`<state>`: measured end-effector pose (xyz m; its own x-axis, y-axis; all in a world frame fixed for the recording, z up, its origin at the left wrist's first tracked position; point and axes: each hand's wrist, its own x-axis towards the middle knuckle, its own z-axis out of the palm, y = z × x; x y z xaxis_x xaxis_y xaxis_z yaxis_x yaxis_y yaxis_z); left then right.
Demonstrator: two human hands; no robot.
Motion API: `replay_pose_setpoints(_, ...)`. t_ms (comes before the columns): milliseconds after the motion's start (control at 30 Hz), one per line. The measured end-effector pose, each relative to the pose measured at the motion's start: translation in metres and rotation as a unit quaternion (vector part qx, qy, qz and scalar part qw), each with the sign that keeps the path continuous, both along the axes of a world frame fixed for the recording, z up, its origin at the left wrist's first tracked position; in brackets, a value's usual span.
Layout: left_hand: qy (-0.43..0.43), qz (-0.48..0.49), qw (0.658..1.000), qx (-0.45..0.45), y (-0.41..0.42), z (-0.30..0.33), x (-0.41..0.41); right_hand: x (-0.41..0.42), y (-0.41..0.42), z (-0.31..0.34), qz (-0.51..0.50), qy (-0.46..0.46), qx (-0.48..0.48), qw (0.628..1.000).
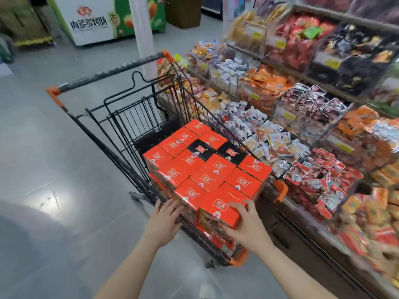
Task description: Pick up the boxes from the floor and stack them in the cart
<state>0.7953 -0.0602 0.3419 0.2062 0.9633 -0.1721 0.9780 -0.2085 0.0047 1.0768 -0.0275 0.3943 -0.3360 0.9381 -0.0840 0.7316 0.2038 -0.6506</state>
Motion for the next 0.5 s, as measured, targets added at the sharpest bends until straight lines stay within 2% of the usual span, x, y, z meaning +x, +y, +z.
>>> replay_pose_setpoints(100,-0.018,-0.009,0.999,0.026,-0.001,-0.011,-0.007,-0.011,-0.005,-0.041,0.011,-0.018,-0.005,1.000)
replay_pose_setpoints(167,-0.039,-0.011,0.999,0.033,-0.003,-0.017,-0.008,-0.016,-0.011,-0.063,0.005,-0.051,0.028,0.998)
replay_pose_setpoints(300,-0.061,0.002,0.997,0.042,-0.002,-0.020,-0.003,-0.014,-0.002,-0.070,0.083,-0.200,0.080,0.973)
replay_pose_setpoints(367,-0.070,0.007,0.997,0.031,0.002,-0.012,-0.001,-0.009,0.009,-0.056,0.120,-0.212,0.067,0.968)
replay_pose_setpoints(500,-0.097,0.013,0.995,0.001,0.026,0.011,0.008,0.004,0.038,-0.019,0.168,-0.187,-0.031,0.967)
